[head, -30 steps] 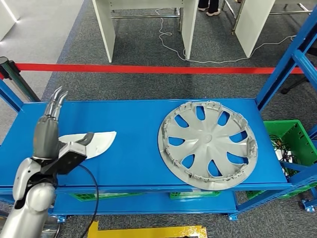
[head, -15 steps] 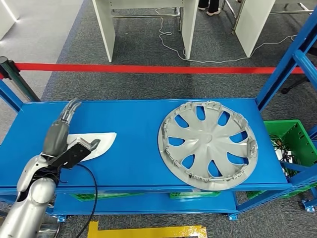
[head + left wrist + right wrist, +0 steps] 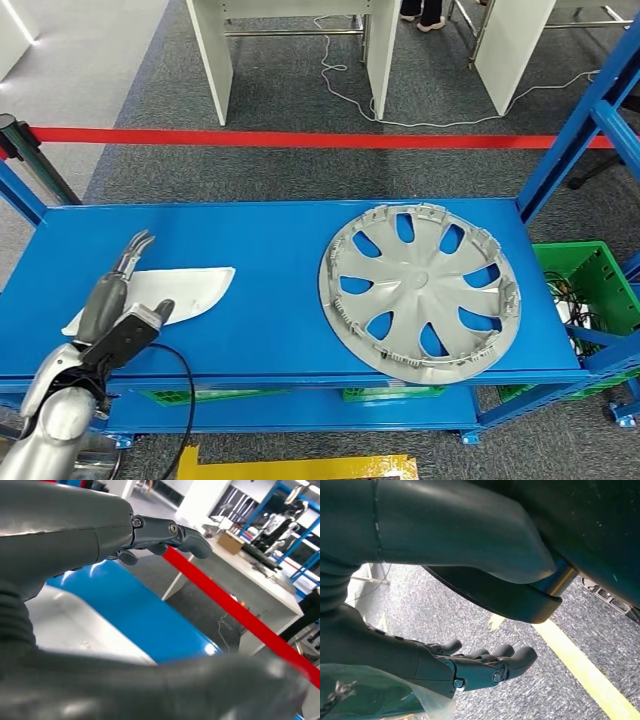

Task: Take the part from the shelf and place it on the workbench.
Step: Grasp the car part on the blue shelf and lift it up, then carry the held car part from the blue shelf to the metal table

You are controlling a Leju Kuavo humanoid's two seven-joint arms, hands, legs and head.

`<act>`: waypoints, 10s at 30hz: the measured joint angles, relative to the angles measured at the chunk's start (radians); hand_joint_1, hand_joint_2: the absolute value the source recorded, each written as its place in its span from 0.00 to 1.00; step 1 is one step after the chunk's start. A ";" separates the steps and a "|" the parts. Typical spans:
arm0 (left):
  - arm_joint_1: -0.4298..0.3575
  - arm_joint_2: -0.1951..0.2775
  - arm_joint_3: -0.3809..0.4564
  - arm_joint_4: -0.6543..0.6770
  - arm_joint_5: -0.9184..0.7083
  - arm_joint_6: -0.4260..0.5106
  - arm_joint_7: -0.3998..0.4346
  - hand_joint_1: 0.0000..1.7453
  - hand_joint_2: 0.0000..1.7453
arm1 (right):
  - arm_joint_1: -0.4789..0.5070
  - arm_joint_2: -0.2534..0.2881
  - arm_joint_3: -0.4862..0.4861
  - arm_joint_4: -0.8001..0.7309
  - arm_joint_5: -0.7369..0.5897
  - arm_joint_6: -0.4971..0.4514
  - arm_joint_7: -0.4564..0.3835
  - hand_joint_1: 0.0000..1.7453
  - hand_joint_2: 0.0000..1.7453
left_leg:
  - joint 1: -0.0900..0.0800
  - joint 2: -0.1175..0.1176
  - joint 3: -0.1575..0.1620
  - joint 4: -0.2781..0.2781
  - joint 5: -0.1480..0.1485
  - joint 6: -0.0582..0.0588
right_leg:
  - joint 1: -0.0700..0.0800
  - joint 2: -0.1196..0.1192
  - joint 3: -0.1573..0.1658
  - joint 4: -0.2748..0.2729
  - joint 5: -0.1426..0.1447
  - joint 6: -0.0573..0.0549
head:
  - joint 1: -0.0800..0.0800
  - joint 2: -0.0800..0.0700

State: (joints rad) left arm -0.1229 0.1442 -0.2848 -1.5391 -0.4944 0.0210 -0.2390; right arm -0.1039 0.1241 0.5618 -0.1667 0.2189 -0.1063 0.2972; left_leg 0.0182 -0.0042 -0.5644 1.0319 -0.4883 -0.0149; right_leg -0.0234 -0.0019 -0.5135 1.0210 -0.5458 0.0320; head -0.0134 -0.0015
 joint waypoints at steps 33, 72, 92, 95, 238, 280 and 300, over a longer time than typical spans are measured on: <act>0.089 0.037 0.047 0.014 -0.250 0.092 0.014 0.00 1.00 | -0.001 -0.001 0.000 0.000 0.019 0.003 0.000 0.00 1.00 | 0.000 0.000 0.000 0.000 0.000 0.000 | 0.000 0.000 -0.001 0.000 0.000 0.000 | 0.000 0.000; -0.017 0.065 0.009 0.296 -0.837 0.331 0.322 1.00 1.00 | -0.004 -0.001 0.001 0.000 0.042 0.004 0.006 0.00 1.00 | 0.000 0.000 0.000 0.000 0.000 0.000 | 0.000 0.000 0.000 0.000 0.000 0.000 | 0.000 0.000; -0.016 0.050 0.018 0.310 -0.786 0.337 0.261 1.00 1.00 | -0.004 -0.001 0.001 -0.001 0.044 0.004 0.006 0.00 1.00 | 0.000 0.000 0.000 0.000 0.000 0.000 | 0.000 0.000 0.000 0.000 0.000 0.000 | 0.000 0.000; -0.012 0.048 0.020 0.309 -0.737 0.387 0.205 1.00 1.00 | -0.004 -0.001 0.001 -0.001 0.048 0.004 0.006 0.00 1.00 | 0.000 0.000 0.000 0.000 0.000 0.000 | 0.000 0.000 0.000 0.000 0.000 0.000 | 0.000 0.000; 0.454 -0.263 0.147 -0.531 0.428 0.180 -0.464 1.00 1.00 | 0.073 -0.007 -0.246 0.008 -0.159 0.000 -0.338 0.00 1.00 | -0.007 0.040 0.011 -0.046 0.018 0.018 | 0.002 -0.081 0.013 -0.004 -0.030 0.013 | -0.003 0.000; 0.500 -0.244 0.164 -0.484 0.570 0.063 -0.342 1.00 1.00 | 0.086 -0.006 -0.241 0.009 -0.162 -0.016 -0.370 0.00 1.00 | -0.022 -0.115 -0.014 -0.016 0.020 0.021 | -0.001 0.091 -0.027 0.005 0.012 -0.005 | 0.004 0.000; 0.515 -0.245 0.175 -0.484 0.565 -0.021 -0.393 1.00 1.00 | 0.087 -0.006 -0.223 0.008 -0.139 -0.036 -0.375 0.00 1.00 | -0.031 0.032 -0.011 -0.026 0.030 0.041 | 0.007 -0.070 0.001 0.049 -0.059 0.000 | -0.006 0.000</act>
State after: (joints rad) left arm 0.3922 -0.1007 -0.1096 -2.0226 0.0703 -0.0003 -0.6322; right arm -0.0172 0.1181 0.3385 -0.1584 0.0802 -0.1426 -0.0776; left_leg -0.0123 0.0283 -0.5750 1.0057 -0.4585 0.0259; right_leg -0.0166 -0.0718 -0.5128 1.0702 -0.6051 0.0315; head -0.0189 -0.0015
